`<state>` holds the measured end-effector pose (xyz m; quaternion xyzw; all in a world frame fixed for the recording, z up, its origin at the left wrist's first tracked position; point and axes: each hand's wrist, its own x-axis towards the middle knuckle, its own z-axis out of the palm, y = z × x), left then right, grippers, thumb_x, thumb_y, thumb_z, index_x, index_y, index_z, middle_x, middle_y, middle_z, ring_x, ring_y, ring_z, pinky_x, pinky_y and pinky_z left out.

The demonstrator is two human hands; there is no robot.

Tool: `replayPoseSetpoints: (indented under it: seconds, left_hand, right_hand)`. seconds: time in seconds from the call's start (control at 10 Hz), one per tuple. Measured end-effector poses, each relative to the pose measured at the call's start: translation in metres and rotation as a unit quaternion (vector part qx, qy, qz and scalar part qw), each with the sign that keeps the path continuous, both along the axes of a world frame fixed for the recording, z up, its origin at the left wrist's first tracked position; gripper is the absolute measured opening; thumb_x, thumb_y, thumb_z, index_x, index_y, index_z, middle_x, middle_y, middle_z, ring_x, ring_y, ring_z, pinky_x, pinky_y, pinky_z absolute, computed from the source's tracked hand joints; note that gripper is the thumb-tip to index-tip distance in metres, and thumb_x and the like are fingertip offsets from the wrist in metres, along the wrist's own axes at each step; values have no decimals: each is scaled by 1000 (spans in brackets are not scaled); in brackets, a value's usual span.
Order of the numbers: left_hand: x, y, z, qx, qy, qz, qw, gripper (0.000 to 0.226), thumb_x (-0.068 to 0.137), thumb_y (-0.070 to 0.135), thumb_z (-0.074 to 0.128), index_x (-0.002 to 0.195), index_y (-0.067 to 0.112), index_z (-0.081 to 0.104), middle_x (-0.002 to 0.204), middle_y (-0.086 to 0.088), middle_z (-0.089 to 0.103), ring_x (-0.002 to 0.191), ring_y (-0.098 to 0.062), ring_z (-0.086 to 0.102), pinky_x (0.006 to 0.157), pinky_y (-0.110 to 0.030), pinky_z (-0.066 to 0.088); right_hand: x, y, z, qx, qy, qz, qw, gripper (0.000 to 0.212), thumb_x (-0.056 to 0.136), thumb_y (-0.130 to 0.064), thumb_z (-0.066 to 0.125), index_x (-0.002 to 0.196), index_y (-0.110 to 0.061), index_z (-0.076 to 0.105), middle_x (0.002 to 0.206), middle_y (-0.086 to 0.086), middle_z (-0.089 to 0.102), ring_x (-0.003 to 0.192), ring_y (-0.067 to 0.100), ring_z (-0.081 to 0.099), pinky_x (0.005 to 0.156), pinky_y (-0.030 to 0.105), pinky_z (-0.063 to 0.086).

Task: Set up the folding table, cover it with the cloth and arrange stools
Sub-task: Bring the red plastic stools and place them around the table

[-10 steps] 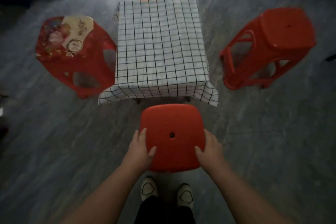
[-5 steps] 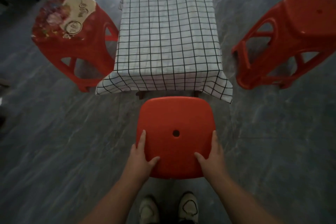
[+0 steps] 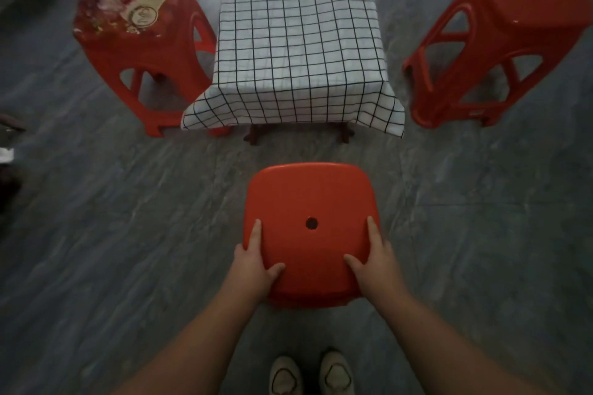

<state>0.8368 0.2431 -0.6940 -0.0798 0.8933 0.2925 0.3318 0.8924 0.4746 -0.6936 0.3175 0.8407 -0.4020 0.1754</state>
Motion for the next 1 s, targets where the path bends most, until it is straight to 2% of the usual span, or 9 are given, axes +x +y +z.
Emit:
replayPoseSetpoints:
  seconds: [0.4,0.7,0.8,0.9,1.0]
  left_hand:
    - [76,-12,-7,13,-10,25,1000,106,86,32,75,156,43,-4,147,-16,31,129,-30,47,108,-40,39]
    - [84,-11,-9,4,-8,25,1000,106,85,31,75,157,39,-2,155,-16,23,136,-28,41,111,-39,35]
    - [86,-9,-2,-22,-35,3,999,104,88,29,72,157,38,-5,161,-21,9,142,-32,34,114,-39,31]
    - [82,-4,19,-55,-60,-28,996,94,92,29,65,157,34,-3,164,-17,-5,145,-32,30,115,-39,29]
    - [83,-5,56,-64,-22,-48,997,83,93,32,59,158,31,7,165,-14,-1,146,-32,28,117,-40,31]
  right_hand:
    - [76,-19,-6,-7,-5,-24,1000,95,89,-22,72,157,-36,8,148,13,34,132,27,43,108,37,36]
    - [83,-18,-7,5,-11,0,1000,96,88,-22,72,158,-31,7,148,15,32,130,28,45,107,35,36]
    - [83,-19,-1,2,-39,10,999,98,87,-18,73,159,-29,6,149,16,30,131,29,45,108,34,36]
    - [75,-17,11,-4,-70,32,997,93,89,-20,70,159,-23,9,155,18,24,138,30,39,113,35,32]
    - [71,-15,44,15,-61,60,996,81,92,-24,65,158,-17,20,160,16,20,144,30,33,117,36,29]
